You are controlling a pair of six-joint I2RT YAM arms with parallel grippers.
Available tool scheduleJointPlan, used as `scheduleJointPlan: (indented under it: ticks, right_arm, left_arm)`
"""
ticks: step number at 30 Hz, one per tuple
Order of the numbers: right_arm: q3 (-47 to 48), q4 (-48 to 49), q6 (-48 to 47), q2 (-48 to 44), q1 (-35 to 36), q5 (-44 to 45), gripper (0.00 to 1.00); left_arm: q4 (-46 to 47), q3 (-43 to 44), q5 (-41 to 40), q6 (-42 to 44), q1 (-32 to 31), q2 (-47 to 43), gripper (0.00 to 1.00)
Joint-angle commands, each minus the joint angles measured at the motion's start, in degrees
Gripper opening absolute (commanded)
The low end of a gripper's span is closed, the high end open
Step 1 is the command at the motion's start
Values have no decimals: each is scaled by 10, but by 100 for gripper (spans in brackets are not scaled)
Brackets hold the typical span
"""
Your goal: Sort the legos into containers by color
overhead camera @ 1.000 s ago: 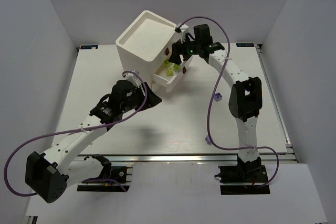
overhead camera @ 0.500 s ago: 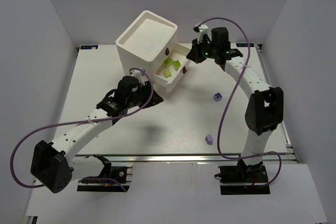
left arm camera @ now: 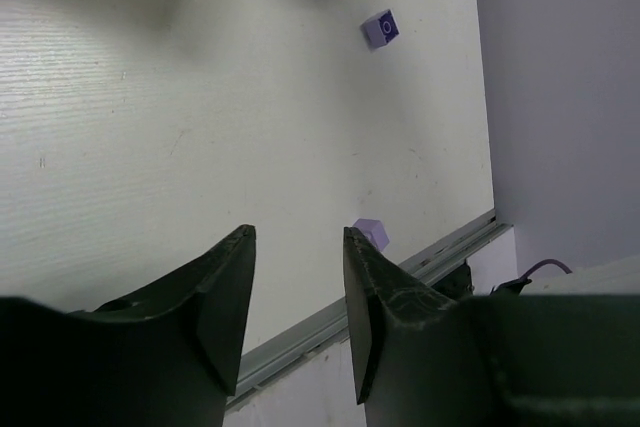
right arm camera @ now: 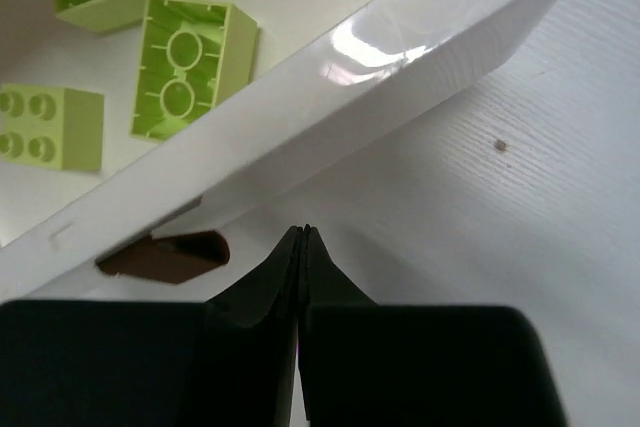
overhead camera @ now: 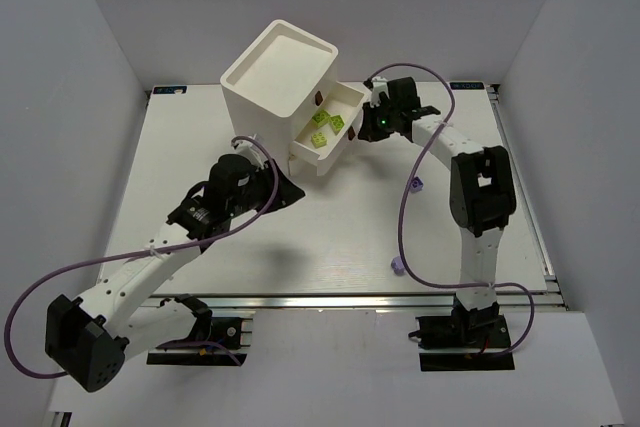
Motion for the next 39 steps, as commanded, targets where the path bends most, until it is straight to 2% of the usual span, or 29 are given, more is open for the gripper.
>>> scheduleJointPlan:
  ticks: [1, 7, 21, 24, 26, 27, 30, 31, 33, 34, 35, 36, 38, 39]
  right_arm:
    - [52, 22, 33, 12, 1, -8, 0]
    - [96, 51, 69, 49, 3, -106, 0]
    - [177, 66, 102, 115, 22, -173, 0]
    - [176, 96, 124, 116, 24, -213, 0]
    - [166, 111, 130, 111, 26, -213, 0]
    - [163, 110, 128, 110, 25, -201, 0]
    - [153, 99, 111, 107, 28, -172, 0]
    - [148, 98, 109, 103, 25, -168, 0]
    - [135, 96, 101, 97, 23, -155, 0]
    - [130, 97, 99, 95, 22, -153, 0]
    - [124, 98, 98, 91, 22, -153, 0]
    - [116, 98, 96, 89, 22, -148, 0]
    - [112, 95, 88, 84, 24, -146, 0]
    - [112, 93, 87, 83, 24, -140, 0]
  left_arm:
    - [-25, -12, -20, -15, -1, -37, 51]
    - [-54, -27, -42, -34, -1, -78, 55]
    - [-85, -21, -59, -39, -1, -92, 60]
    - [-91, -22, -64, -40, -1, -98, 62]
    - [-96, -19, -70, -39, -1, -104, 66]
    - [-95, -15, -99, -39, -1, -106, 67]
    - [-77, 23, -156, -4, 7, -88, 71]
    - [-69, 62, -182, 31, 7, -73, 73]
    - [-49, 116, -207, 72, 7, -1, 77]
    - [-47, 150, -214, 123, 13, 29, 77]
    - [-56, 229, -222, 151, 13, 66, 77]
    - [-68, 272, -226, 177, 13, 142, 78]
    - [-109, 360, -244, 240, 13, 214, 78]
    - [-121, 440, -251, 257, 13, 276, 79]
